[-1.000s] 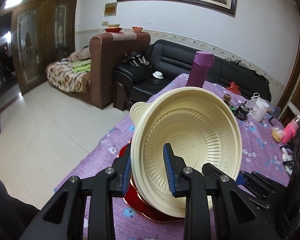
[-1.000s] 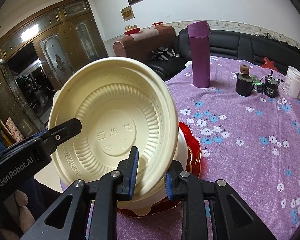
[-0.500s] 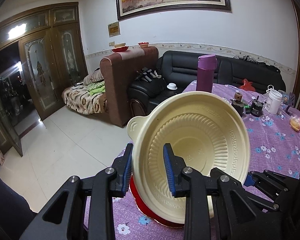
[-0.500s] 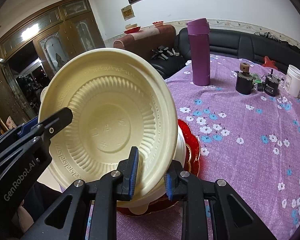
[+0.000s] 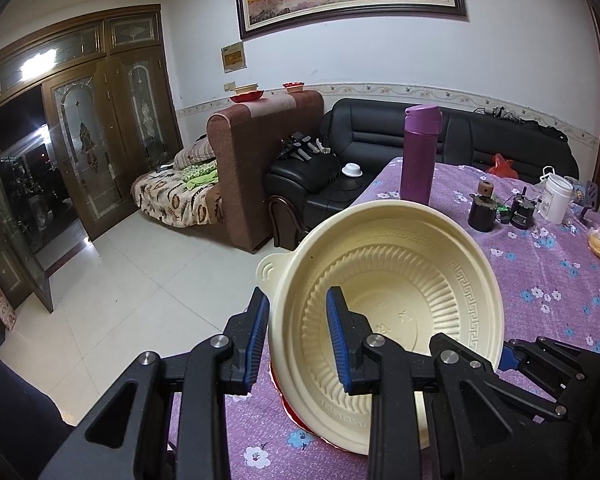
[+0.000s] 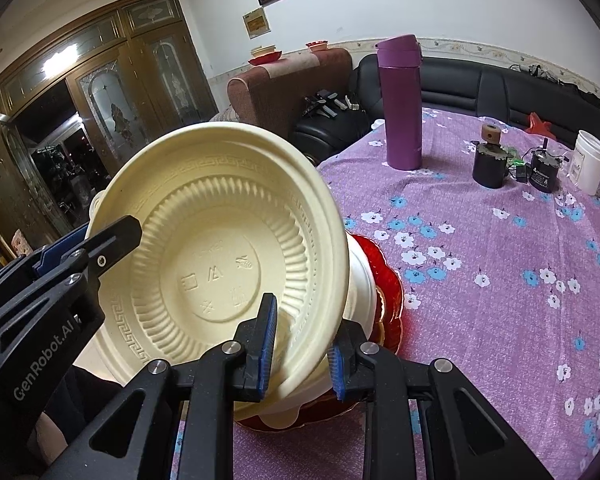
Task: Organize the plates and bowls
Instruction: 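Lift the beige handled bowl, carry it over the stack and lower it, then open both tools and withdraw from the stack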
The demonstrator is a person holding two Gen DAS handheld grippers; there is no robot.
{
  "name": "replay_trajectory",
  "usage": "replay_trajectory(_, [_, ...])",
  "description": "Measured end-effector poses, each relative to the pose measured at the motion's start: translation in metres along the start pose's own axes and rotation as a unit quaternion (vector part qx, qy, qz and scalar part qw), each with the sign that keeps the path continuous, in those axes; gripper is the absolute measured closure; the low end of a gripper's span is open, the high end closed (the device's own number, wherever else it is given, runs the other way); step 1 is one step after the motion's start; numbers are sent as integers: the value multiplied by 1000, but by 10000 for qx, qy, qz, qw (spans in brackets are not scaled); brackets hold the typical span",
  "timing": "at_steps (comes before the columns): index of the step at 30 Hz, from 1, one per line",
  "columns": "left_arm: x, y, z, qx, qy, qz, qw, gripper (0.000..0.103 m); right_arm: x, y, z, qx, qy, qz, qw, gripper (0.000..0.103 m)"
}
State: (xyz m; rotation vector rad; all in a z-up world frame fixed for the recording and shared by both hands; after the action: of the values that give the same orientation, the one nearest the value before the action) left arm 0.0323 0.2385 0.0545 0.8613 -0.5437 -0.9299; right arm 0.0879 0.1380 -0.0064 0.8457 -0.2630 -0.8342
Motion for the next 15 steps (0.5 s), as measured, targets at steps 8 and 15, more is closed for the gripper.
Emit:
replay_trajectory(8, [-10,-4,-8,-89,86,91,9999,75,3,1,-6,-39,-87,-41,9999,77])
replay_trajectory(15, [-13,-6,-13,-162,108,123,9997,75,3,1,-9,-48,-138,-33,9999,77])
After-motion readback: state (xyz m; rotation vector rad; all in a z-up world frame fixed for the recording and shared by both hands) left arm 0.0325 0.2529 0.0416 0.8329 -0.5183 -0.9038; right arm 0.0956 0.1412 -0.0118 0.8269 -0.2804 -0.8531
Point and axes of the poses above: each gripper's, at about its wrist camera, not at the fingertips, and z roughly against the way its jaws point, x to its right, y to its top, the point moved 4 cm from there along -z, roughly the way its jaws point, and after that the axes turned 11 degrees about z, right-handed, at the moved point
